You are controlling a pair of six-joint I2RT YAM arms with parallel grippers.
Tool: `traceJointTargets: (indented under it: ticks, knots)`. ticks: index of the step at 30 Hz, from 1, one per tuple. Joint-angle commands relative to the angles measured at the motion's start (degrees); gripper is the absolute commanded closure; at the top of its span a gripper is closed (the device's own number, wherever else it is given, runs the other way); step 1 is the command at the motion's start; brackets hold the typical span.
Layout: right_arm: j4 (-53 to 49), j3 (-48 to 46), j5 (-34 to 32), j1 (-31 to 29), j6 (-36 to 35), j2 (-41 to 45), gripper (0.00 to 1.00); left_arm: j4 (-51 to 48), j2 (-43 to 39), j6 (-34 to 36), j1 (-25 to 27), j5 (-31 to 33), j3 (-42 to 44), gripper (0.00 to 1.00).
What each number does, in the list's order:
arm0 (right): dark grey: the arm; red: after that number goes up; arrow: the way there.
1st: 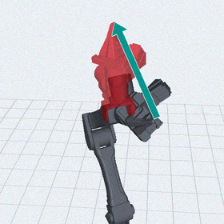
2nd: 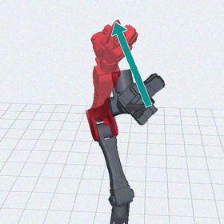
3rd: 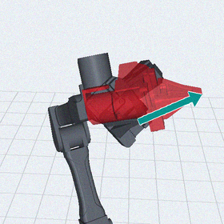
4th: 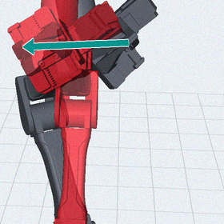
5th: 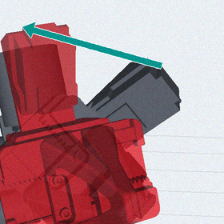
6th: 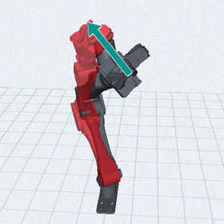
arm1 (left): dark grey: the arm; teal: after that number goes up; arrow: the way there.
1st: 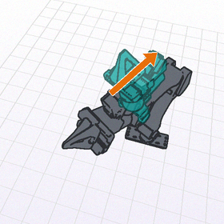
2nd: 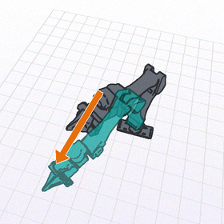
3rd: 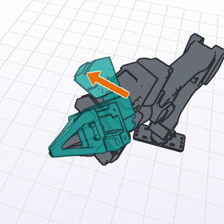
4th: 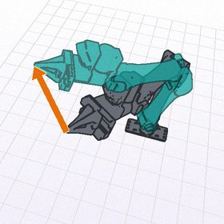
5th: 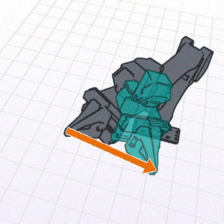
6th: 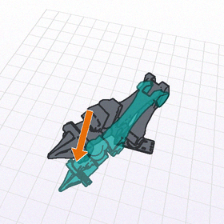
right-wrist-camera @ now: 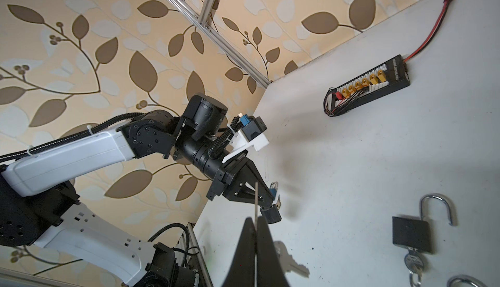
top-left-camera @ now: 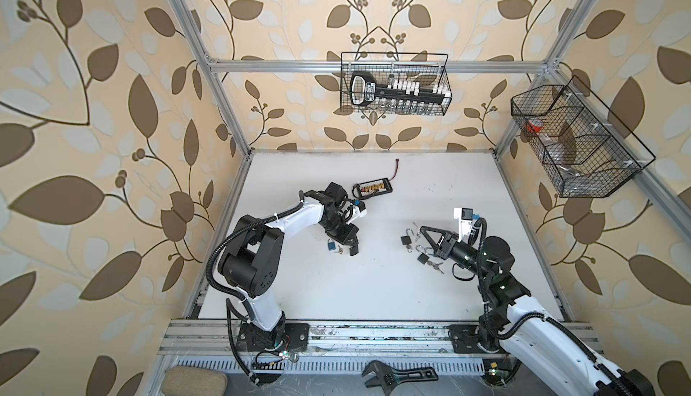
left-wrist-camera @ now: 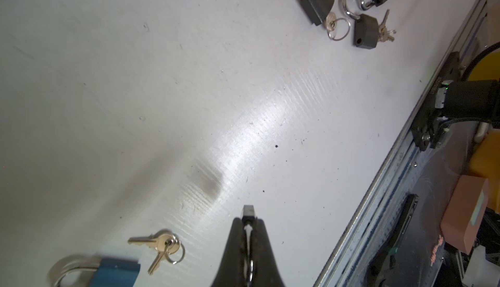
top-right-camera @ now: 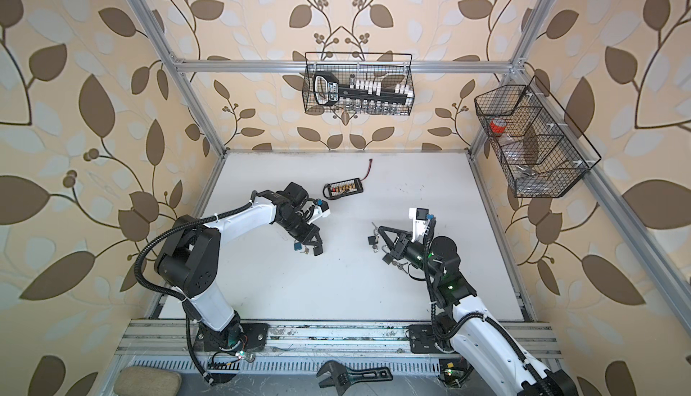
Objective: Lock with the key
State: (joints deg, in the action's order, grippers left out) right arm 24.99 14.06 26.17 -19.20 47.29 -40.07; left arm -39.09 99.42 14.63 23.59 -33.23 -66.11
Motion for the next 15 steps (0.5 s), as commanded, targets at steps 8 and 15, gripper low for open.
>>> traceJointTargets:
  ticks: [8, 15]
  knots:
    - [-2.27, 3.15, 2.06, 0.21, -2.45, -0.22, 1.0, -3.29, 5.44, 5.54, -1.53, -0.7, -5.81, 1.0]
    - [-2.06, 3.25, 3.04, 0.17, -2.64, -1.16, 1.0, -3.81, 7.09, 6.51, -2.05, 0.51, -7.04, 1.0]
